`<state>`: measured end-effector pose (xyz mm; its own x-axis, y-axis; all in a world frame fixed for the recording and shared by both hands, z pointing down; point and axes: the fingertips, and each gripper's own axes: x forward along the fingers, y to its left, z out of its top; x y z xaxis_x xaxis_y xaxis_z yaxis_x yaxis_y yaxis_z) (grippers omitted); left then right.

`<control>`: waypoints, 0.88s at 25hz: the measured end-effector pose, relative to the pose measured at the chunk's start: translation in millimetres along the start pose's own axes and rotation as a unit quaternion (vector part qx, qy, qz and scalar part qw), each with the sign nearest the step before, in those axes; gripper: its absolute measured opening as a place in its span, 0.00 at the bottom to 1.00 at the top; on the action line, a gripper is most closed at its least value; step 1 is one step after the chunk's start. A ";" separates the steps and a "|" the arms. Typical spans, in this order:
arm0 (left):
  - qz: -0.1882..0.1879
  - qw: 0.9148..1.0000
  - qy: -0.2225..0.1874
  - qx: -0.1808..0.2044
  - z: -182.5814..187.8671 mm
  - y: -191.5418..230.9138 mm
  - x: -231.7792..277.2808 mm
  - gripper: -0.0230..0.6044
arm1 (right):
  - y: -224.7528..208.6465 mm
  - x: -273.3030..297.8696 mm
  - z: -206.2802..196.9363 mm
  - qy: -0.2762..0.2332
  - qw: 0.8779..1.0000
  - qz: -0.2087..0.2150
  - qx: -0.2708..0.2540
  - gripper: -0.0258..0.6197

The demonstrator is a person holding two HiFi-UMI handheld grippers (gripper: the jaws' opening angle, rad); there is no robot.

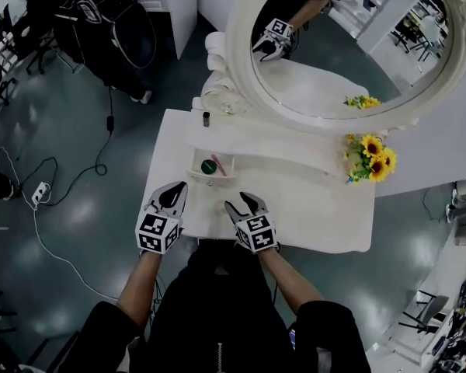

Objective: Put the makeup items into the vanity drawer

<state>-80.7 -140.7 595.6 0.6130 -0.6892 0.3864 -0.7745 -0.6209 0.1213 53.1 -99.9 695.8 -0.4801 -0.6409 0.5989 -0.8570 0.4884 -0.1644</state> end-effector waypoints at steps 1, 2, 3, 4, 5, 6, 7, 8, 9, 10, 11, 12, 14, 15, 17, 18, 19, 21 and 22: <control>0.002 1.000 -0.001 0.000 0.1 1.6 -1.5 0.07 | 1.4 2.3 -3.0 0.006 1.000 0.002 -0.003 0.36; 0.003 1.000 -0.001 -0.001 0.0 3.2 -3.0 0.07 | 2.9 4.9 -5.8 0.011 1.000 0.004 -0.005 0.36; 0.005 1.000 -0.001 -0.001 -0.4 4.7 -4.4 0.07 | 4.5 8.0 -8.8 0.018 1.000 0.007 -0.007 0.37; 0.006 1.000 0.000 -0.002 -0.9 5.9 -5.8 0.07 | 6.1 11.4 -12.5 0.025 1.000 0.010 -0.009 0.37; 0.007 1.000 0.000 -0.002 -1.6 6.8 -7.2 0.07 | 7.7 15.0 -17.1 0.035 0.999 0.014 -0.011 0.37; 0.008 1.000 0.001 -0.002 -2.3 7.7 -8.8 0.07 | 9.6 18.7 -22.4 0.047 0.999 0.018 -0.013 0.37; 0.010 1.000 0.001 -0.003 -2.8 8.8 -10.4 0.07 | 11.6 22.3 -28.0 0.059 0.998 0.023 -0.015 0.37; 0.011 1.000 0.001 -0.003 -3.1 10.2 -12.0 0.07 | 13.5 25.6 -33.4 0.072 0.997 0.028 -0.016 0.37; 0.013 1.000 0.001 -0.004 -3.5 12.0 -13.4 0.07 | 15.2 28.5 -38.4 0.084 0.996 0.032 -0.015 0.37; 0.015 1.000 0.002 -0.004 -3.9 14.2 -14.9 0.07 | 16.4 31.3 -42.9 0.095 0.995 0.035 -0.014 0.37; 0.018 1.000 0.002 -0.005 -4.3 16.7 -16.4 0.07 | 17.1 34.0 -47.1 0.104 0.994 0.037 -0.010 0.36; 0.020 1.000 0.001 -0.005 -4.7 19.0 -17.8 0.07 | 16.9 36.5 -50.9 0.111 0.993 0.037 -0.005 0.35; 0.022 1.000 0.000 -0.005 -5.1 22.4 -19.6 0.07 | 15.1 39.8 -57.3 0.122 0.992 0.035 0.009 0.34; 0.023 1.000 0.000 -0.005 -5.2 23.6 -20.2 0.07 | 14.4 40.7 -60.0 0.127 0.991 0.035 0.017 0.31; 0.025 1.000 -0.001 -0.005 -5.5 25.7 -20.9 0.07 | 14.2 42.0 -63.3 0.132 0.990 0.036 0.033 0.28; 0.025 1.000 -0.001 -0.005 -5.6 27.0 -21.3 0.07 | 14.6 42.6 -63.8 0.134 0.990 0.037 0.039 0.27; 0.024 1.000 -0.001 -0.005 -5.5 28.2 -22.0 0.07 | 15.4 43.1 -63.8 0.136 0.989 0.038 0.043 0.25; 0.024 1.000 -0.002 -0.005 -4.8 30.1 -22.9 0.07 | 16.5 43.4 -63.7 0.139 0.988 0.039 0.050 0.23; 0.023 1.000 -0.002 -0.004 -4.3 30.4 -22.5 0.07 | 16.3 43.3 -63.5 0.139 0.988 0.040 0.054 0.21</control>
<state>-118.7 -142.5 594.5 0.5768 -0.7186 0.3884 -0.8036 -0.5847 0.1115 30.3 -82.1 768.8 -0.4905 -0.4075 0.7702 -0.8402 0.4556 -0.2940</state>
